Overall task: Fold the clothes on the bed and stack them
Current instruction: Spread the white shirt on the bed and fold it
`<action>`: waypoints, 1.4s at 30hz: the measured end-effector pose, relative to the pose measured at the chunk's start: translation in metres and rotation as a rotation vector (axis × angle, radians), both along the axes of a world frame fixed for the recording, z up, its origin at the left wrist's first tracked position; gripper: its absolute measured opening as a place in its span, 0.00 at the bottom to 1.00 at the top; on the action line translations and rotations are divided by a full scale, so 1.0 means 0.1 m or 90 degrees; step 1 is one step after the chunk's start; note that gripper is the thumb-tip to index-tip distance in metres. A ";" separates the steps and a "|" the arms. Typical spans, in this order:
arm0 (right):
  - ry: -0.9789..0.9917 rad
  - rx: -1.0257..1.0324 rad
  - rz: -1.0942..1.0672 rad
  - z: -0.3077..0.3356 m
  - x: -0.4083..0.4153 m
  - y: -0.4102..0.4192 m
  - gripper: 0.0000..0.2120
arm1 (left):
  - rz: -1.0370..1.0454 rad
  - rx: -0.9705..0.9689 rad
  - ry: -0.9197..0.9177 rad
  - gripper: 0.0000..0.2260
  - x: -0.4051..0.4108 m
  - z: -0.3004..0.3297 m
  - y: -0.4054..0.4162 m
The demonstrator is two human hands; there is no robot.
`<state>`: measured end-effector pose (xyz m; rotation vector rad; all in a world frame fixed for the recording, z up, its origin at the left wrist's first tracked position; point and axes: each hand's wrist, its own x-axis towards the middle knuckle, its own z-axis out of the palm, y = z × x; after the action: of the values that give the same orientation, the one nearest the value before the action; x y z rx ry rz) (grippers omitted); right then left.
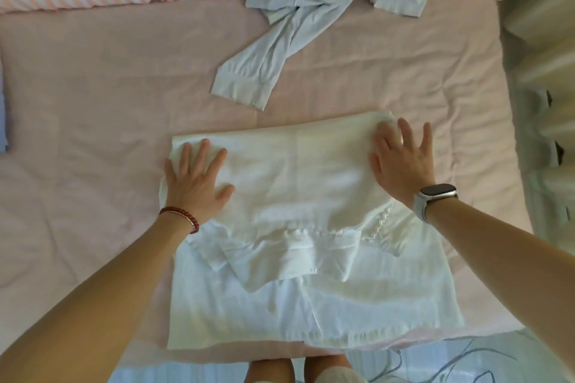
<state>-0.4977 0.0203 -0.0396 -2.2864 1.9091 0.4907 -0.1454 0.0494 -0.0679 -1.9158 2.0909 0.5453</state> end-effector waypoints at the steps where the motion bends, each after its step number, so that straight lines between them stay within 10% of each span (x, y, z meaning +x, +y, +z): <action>1: -0.005 -0.051 0.027 0.02 0.03 -0.07 0.18 | -0.012 -0.039 0.024 0.30 0.02 0.03 -0.05; 6: -0.059 0.070 0.087 0.01 0.18 -0.51 0.30 | 0.036 0.034 0.013 0.27 0.15 0.10 -0.60; 13: -0.092 0.143 0.027 0.09 0.10 -0.78 0.14 | 0.063 0.208 0.059 0.12 0.38 0.21 -0.95; 28: -0.194 -0.328 0.109 0.86 -0.09 -0.57 0.07 | -0.069 -0.391 0.113 0.04 0.18 1.17 -0.92; 35: -0.196 -0.190 0.294 0.56 -0.20 0.62 0.10 | -0.305 -0.304 0.045 0.13 0.37 0.80 0.22; 42: -0.153 -0.070 0.171 0.22 -0.07 1.24 0.17 | -0.192 -0.170 0.045 0.17 0.36 0.40 0.81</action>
<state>-0.5045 0.1446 -0.0172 -2.5512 1.5641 0.1280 -0.1095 0.1302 -0.0276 -1.6759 2.5486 0.2830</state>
